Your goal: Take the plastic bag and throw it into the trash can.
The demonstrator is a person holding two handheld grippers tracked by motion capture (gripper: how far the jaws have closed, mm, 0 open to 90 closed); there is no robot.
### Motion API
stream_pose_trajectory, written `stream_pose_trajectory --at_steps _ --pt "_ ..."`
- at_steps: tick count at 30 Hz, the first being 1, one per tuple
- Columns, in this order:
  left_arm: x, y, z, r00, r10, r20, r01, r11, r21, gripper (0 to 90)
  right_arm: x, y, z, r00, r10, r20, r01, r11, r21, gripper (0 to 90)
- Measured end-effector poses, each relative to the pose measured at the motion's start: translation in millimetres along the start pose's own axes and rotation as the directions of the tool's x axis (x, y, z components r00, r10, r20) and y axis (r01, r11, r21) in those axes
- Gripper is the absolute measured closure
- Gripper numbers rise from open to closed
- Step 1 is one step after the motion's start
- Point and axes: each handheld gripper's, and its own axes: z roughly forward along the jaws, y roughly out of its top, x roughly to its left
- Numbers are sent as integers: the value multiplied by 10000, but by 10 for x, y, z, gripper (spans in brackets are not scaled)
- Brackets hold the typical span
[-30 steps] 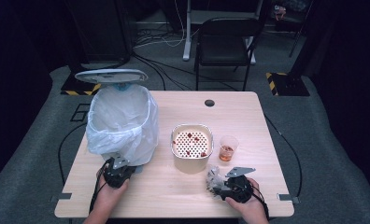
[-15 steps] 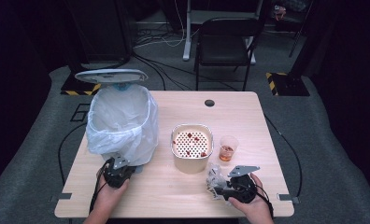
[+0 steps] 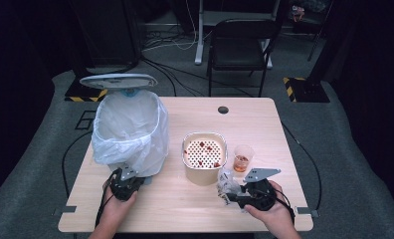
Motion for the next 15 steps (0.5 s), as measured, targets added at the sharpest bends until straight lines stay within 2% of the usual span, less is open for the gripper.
stream_pose_trajectory --at_steps 4,8,15 --pt "1 1 -1 10000 8 20 -9 10000 24 900 15 136 -34 9998 -180 -99 179 9998 -130 620" --pt "0 2 -2 10000 43 2 -43 10000 46 900 50 335 -55 9980 -593 -194 589 9980 -234 622" --pt "-1 1 0 10000 21 -16 -21 10000 13 900 99 515 -128 9969 -744 -268 734 9966 -370 624"
